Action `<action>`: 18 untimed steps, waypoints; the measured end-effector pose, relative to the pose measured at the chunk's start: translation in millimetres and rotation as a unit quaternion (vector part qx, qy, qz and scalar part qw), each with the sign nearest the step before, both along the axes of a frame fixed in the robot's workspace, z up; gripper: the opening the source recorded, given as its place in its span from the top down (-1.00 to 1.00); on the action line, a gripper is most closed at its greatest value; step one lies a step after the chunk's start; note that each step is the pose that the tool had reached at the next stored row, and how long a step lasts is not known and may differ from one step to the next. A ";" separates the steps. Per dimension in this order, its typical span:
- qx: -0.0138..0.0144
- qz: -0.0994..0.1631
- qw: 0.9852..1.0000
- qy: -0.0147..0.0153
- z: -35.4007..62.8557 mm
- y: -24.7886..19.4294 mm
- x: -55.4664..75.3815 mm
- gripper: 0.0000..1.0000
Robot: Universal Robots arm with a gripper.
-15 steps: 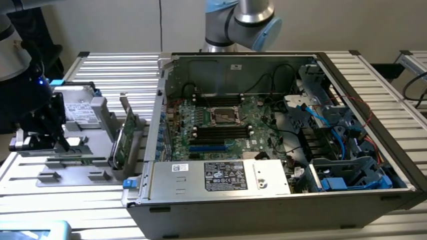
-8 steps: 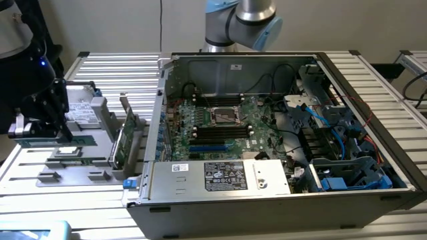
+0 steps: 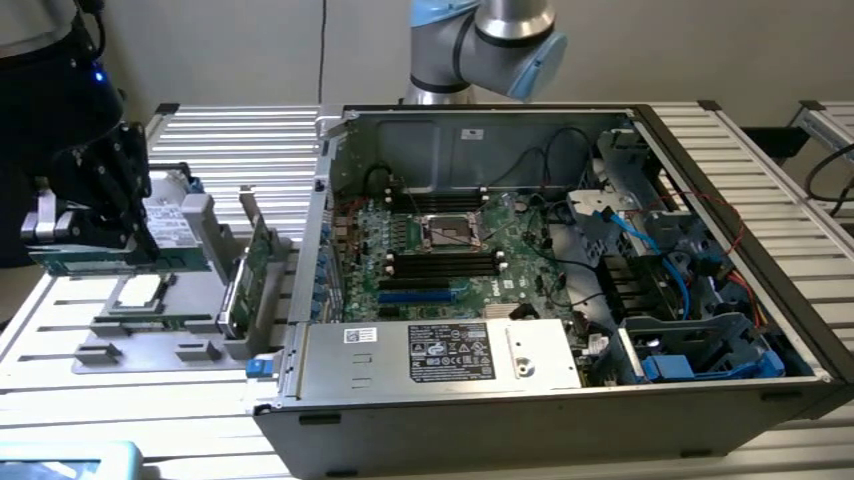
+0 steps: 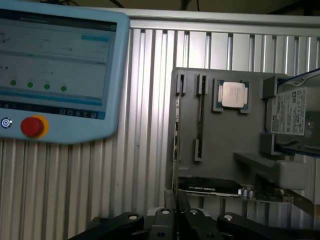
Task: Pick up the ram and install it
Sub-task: 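Pick up the ram and move it above insertion slot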
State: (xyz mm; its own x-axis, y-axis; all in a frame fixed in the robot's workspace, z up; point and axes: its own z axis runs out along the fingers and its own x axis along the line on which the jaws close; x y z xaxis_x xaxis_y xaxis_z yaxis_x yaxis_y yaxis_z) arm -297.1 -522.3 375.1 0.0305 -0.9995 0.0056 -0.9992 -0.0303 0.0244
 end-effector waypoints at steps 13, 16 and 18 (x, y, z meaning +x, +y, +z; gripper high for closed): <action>0.001 0.000 1.000 0.000 32.3 -5.0 56.0 0.74; 0.001 0.000 1.000 0.000 32.3 -5.0 69.6 0.74; 0.001 0.000 1.000 0.000 32.4 -5.0 78.6 0.74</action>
